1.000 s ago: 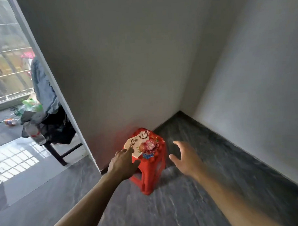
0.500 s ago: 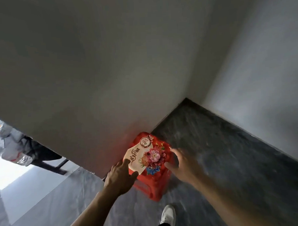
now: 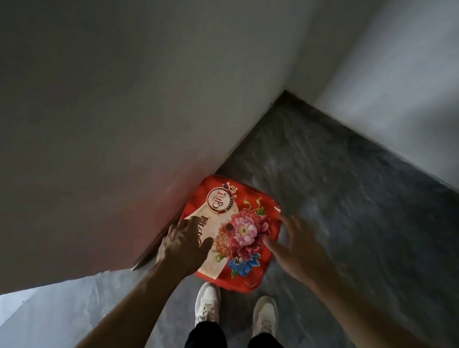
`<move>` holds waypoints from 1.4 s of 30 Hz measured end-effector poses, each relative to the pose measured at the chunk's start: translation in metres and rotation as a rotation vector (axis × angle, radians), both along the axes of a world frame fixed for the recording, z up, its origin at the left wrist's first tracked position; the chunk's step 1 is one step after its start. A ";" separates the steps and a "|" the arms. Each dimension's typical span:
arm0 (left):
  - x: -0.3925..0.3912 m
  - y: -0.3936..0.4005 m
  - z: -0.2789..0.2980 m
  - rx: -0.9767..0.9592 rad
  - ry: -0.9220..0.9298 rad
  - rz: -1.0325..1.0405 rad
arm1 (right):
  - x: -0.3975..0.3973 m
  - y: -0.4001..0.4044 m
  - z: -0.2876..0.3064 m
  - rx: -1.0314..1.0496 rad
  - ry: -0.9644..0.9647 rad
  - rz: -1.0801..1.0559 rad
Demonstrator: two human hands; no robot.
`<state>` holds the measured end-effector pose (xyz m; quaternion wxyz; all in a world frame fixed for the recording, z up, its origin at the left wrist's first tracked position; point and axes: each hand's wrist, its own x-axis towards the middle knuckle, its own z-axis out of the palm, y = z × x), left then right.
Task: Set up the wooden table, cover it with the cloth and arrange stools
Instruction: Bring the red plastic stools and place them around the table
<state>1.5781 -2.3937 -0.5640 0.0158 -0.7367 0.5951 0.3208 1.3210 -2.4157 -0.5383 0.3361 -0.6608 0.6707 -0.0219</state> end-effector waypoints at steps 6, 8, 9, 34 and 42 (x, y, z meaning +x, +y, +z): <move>0.024 -0.024 -0.083 0.018 0.001 -0.067 | 0.021 0.006 -0.106 0.054 0.032 -0.090; 0.025 -0.031 -0.100 -0.006 0.004 -0.071 | 0.023 0.009 -0.126 0.074 0.055 -0.131; 0.024 -0.035 -0.107 -0.006 -0.011 -0.081 | 0.023 0.009 -0.135 0.081 0.071 -0.149; -0.019 -0.073 -0.099 0.085 -0.050 0.020 | 0.027 0.004 -0.151 -0.014 0.026 -0.503; -0.077 -0.080 -0.004 0.009 -0.048 -0.107 | -0.030 0.015 -0.060 -0.028 -0.063 -0.638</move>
